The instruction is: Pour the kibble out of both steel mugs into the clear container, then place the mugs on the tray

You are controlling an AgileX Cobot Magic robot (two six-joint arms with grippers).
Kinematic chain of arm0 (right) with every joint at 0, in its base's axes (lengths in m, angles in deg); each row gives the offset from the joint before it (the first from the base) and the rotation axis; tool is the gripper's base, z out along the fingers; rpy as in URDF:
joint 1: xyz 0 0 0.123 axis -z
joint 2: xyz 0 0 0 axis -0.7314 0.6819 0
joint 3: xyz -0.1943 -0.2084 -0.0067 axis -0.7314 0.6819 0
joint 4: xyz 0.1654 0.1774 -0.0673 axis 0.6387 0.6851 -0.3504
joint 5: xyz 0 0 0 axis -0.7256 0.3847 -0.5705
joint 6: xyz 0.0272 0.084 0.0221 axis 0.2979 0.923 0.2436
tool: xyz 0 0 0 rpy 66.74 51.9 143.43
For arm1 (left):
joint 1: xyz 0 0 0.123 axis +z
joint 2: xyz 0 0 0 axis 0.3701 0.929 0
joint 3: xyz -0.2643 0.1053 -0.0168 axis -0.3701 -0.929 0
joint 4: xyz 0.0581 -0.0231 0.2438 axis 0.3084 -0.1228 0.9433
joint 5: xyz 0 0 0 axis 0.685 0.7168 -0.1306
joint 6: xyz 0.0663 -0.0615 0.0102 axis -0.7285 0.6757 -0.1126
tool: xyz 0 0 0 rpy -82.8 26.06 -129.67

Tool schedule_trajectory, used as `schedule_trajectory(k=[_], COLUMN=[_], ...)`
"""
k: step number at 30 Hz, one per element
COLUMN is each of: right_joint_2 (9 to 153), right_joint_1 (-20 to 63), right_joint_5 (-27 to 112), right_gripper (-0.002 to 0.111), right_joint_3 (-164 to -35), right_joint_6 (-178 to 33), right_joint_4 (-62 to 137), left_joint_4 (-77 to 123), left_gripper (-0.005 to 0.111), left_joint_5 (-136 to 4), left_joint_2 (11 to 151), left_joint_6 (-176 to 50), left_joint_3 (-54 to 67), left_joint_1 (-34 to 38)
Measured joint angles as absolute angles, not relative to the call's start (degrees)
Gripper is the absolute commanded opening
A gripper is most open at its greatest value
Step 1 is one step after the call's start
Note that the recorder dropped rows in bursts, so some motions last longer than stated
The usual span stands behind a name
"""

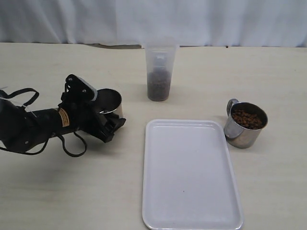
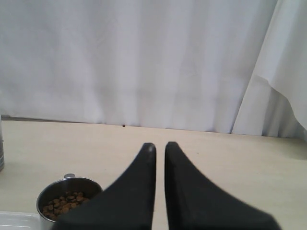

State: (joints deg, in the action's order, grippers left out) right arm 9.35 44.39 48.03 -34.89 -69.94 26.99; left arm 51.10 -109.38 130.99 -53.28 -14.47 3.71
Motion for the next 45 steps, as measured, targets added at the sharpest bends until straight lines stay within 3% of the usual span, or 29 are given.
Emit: schedule_trajectory(k=[9,25,28,33,36,45], right_joint_2=[9.3,9.3,9.3,9.3,9.3,9.3], right_joint_1=[44.4,44.4,44.4,44.4,44.4,44.4], right_joint_5=[48.0,48.0,48.0,48.0,48.0,48.0], right_gripper=[0.005,0.005,0.005,0.005,0.005,0.005], right_joint_3=[-34.9,-34.9,-34.9,-34.9,-34.9,-34.9], right_joint_6=[-69.9,-69.9,-69.9,-69.9,-69.9,-69.9], right_joint_4=[27.0,27.0,27.0,27.0,27.0,27.0], left_joint_4=[51.3,52.7,52.7,52.8,52.9,41.9], left_gripper=[0.094,0.094,0.079,0.024,-0.001,0.000], left_joint_5=[-95.4,-93.9,-93.9,-93.7,-91.7,-87.4], left_joint_2=[121.7,98.4,89.9,75.3,67.0,45.0], left_joint_6=[-52.8,-47.6,-43.1,-36.1,-33.5,-35.8], left_joint_3=[-14.8,-23.2,-24.8,-27.6,-29.3,-37.3], left_joint_1=[3.7,3.7,3.7,3.7,3.7,3.7])
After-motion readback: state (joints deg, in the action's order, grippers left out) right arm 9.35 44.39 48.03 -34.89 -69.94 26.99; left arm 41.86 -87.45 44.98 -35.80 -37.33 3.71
